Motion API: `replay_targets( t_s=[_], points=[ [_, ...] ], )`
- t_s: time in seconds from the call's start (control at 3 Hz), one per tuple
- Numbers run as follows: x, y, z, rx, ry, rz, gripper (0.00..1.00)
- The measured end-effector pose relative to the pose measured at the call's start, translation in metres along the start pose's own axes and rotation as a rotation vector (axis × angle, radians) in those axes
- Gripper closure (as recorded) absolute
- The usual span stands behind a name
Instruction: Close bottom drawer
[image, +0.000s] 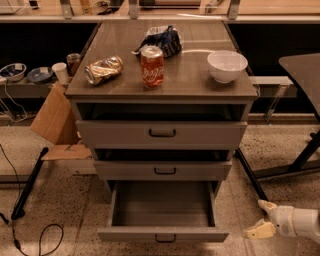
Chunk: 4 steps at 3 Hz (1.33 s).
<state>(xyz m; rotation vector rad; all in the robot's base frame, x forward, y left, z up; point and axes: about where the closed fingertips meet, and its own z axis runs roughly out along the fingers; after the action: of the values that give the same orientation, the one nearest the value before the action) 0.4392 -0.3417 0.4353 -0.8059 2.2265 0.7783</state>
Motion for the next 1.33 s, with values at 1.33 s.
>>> replay_targets(
  t_s=[1.33],
  points=[
    [0.073, -0.022, 0.087, 0.132, 0.076, 0.217, 0.00]
  ],
)
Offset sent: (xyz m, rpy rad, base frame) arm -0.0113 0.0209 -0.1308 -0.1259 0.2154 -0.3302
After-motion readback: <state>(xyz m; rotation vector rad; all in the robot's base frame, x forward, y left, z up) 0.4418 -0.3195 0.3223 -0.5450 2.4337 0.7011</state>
